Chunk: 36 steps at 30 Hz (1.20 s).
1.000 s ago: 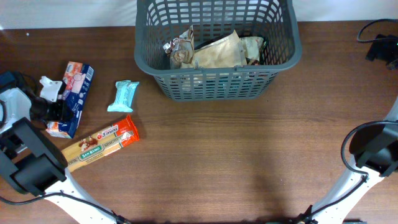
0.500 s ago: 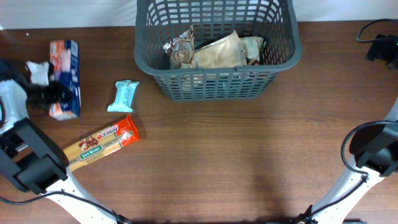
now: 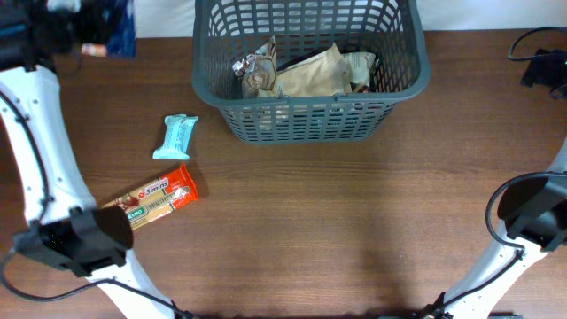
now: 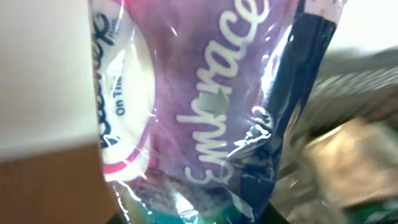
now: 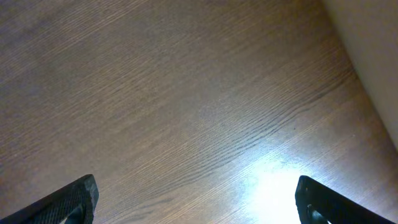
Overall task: Pack container
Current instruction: 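Carry the Kleenex pack over the basket and lower it in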
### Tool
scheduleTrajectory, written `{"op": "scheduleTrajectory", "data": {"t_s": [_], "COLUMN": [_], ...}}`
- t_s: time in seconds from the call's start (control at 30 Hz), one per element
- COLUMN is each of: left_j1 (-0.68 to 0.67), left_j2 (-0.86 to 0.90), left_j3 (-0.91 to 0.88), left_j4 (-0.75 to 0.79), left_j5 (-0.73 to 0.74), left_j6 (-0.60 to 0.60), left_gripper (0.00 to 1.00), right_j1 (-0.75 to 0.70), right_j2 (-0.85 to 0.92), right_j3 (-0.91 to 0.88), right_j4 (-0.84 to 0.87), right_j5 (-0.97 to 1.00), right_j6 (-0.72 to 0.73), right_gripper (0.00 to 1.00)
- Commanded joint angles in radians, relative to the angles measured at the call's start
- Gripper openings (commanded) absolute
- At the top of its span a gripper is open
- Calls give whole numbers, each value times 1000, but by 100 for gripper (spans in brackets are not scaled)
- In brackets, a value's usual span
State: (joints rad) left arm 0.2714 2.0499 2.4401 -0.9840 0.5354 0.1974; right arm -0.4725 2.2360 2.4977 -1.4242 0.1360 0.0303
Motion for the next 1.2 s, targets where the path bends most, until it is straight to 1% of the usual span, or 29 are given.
{"op": "scheduleTrajectory", "data": {"t_s": [0.0, 0.1, 0.27, 0.37, 0.47, 0.67, 0.8, 1.03, 1.17], "left_j1": [-61, -127, -275, -350, -397, -419, -419, -418, -420], "left_j2": [-53, -54, -49, -47, -41, -1, 49, 142, 190], "left_j3": [134, 194, 205, 205, 205, 205, 205, 205, 205], "left_j4": [2, 2, 3, 3, 7, 65, 89, 163, 166], "left_j5": [34, 44, 53, 52, 36, 34, 32, 32, 35], "left_j6": [-77, -97, -87, -27, 22, 30, 101, 111, 111], "left_gripper": [2, 2, 2, 2, 2, 2, 2, 2, 2], "right_j1": [1, 1, 1, 1, 1, 1, 1, 1, 1], "right_j2": [-4, -4, -4, -4, -4, -4, -4, -4, -4], "right_j3": [-2, -2, -2, -2, -2, -2, -2, -2, -2], "right_j4": [3, 3, 3, 3, 3, 3, 3, 3, 3], "right_j5": [-2, -2, -2, -2, -2, -2, -2, -2, -2], "right_j6": [12, 12, 12, 12, 12, 12, 12, 12, 12], "right_gripper": [99, 99, 99, 99, 99, 99, 99, 99, 99]}}
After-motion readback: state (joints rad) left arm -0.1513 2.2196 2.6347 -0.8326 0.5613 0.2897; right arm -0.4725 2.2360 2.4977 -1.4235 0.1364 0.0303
